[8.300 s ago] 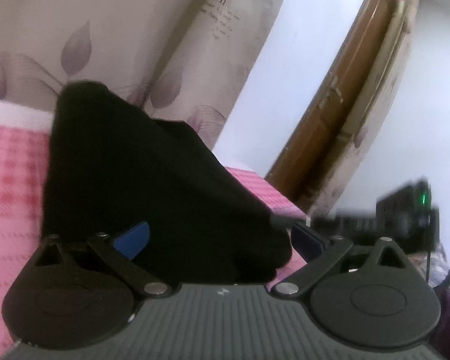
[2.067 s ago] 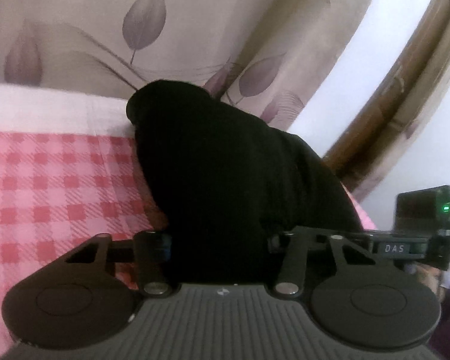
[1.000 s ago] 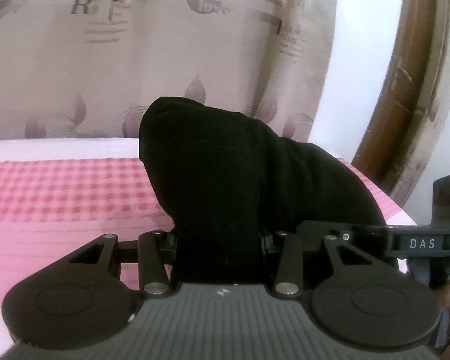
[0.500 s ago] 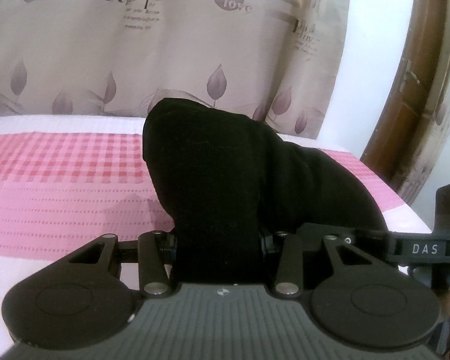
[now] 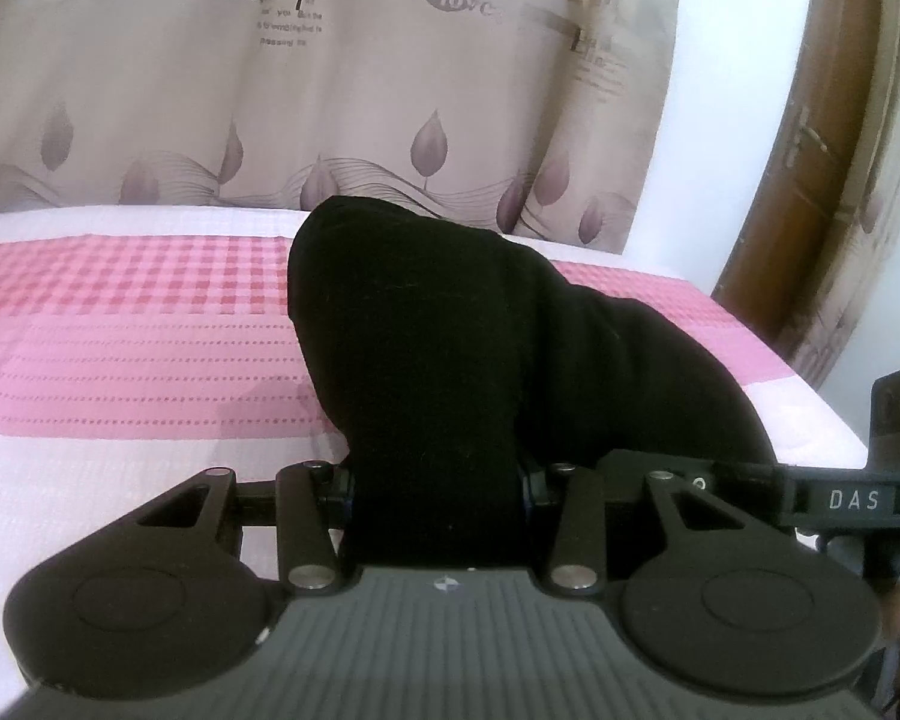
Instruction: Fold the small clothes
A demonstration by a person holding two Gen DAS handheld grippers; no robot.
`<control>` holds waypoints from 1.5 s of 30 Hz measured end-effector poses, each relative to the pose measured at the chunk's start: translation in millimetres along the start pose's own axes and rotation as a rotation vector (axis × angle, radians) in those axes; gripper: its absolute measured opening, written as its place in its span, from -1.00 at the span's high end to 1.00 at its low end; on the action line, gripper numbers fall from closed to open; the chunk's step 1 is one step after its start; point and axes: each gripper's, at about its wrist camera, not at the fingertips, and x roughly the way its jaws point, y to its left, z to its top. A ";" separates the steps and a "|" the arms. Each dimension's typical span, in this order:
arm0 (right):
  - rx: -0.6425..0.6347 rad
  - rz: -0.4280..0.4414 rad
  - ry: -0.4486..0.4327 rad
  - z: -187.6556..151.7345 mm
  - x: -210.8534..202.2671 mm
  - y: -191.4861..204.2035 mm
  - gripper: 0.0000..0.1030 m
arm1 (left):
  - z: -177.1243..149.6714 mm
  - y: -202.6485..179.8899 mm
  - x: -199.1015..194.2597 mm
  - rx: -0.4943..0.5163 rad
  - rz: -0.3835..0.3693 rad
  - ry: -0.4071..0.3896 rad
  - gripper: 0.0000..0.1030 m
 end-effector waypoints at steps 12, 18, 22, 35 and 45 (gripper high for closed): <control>-0.020 0.002 0.006 -9.9 -2.0 8.0 0.24 | -10.5 4.4 -8.4 -0.017 0.008 -0.014 0.15; -0.027 0.006 0.010 -10.4 0.5 7.9 0.24 | -12.3 7.0 -8.3 -0.029 0.009 -0.016 0.15; -0.029 0.010 0.014 -8.4 3.7 5.9 0.24 | -13.0 9.7 -5.6 -0.037 0.011 -0.013 0.15; 0.047 -0.034 0.047 -24.6 22.0 -29.7 0.11 | -31.3 33.2 27.8 -0.075 0.022 0.001 -0.38; 0.019 -0.089 -0.123 -39.1 -17.9 -17.3 -0.10 | -32.2 24.7 9.2 -0.002 0.183 -0.114 -1.00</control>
